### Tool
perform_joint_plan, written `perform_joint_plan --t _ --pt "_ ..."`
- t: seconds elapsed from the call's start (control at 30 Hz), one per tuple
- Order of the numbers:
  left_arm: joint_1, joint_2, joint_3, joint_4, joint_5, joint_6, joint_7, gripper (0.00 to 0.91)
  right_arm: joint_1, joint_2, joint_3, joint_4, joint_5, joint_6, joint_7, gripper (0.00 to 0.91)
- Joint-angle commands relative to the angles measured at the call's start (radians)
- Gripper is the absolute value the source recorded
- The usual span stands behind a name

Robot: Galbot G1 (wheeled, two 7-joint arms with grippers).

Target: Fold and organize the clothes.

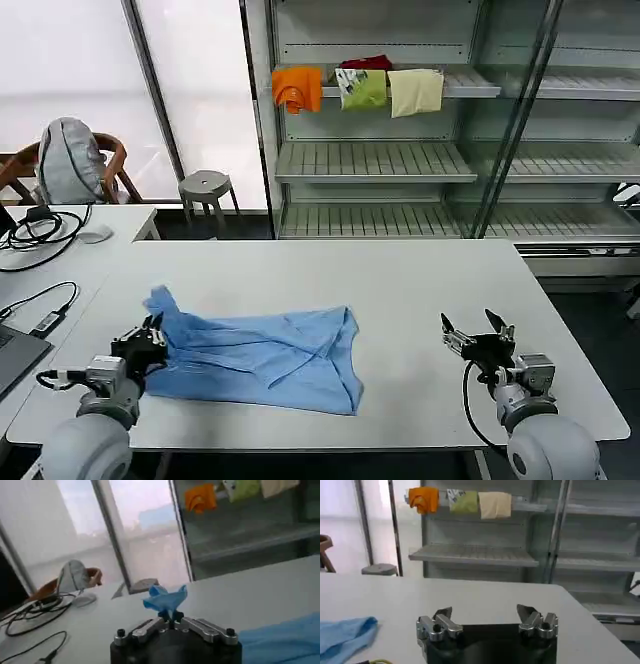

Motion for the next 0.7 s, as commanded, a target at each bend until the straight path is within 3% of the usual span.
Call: perform_joint_plan --t 0.03,0.23,0.7 --pt "-0.064 -0.091 0.163 -0.099 0.032 0.062 0.030 0.010 -0.025 0.004 0.035 0.011 -0.008 0.001 -0.001 0.907" --pt "-0.128 -0.138 0.247 -0.104 -0.105 0.082 0.015 0.020 -0.042 0.005 0.076 0.031 -0.008 -0.002 -0.001 0.907" --pt "-0.223 -0.291 0.344 -0.047 -0.146 0.106 -0.029 0.020 -0.078 0.019 0.115 0.053 -0.021 -0.004 -0.008 0.907"
